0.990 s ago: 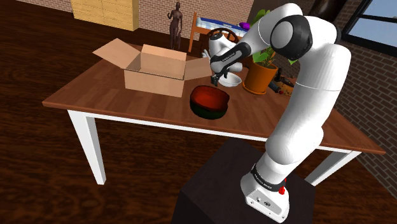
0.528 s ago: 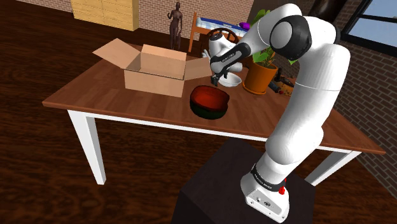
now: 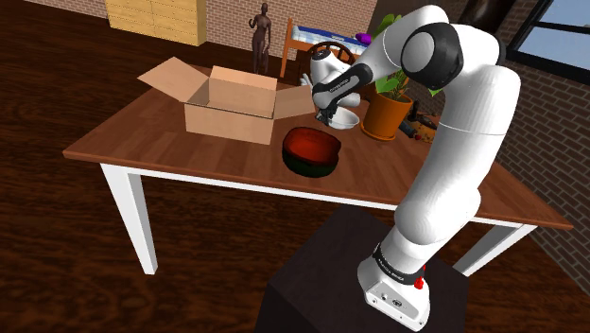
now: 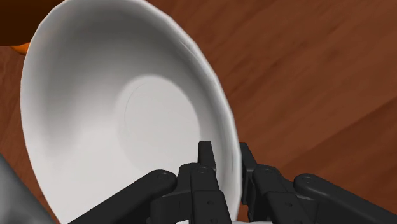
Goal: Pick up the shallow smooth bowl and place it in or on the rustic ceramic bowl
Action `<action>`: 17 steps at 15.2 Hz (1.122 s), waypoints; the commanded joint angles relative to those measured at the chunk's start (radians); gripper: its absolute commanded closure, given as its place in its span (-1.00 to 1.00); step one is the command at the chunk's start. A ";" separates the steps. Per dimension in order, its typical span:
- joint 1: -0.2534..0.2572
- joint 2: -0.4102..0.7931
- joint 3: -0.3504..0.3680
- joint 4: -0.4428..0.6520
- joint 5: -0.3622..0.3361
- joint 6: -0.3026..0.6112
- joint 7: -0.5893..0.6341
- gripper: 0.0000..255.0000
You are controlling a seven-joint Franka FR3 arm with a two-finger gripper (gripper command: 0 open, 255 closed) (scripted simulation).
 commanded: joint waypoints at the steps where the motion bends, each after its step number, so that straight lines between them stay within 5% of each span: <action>1: 0.000 0.001 0.000 -0.001 0.001 -0.001 0.000 1.00; 17: 0.005 -0.094 0.012 0.075 0.053 -0.152 -0.100 1.00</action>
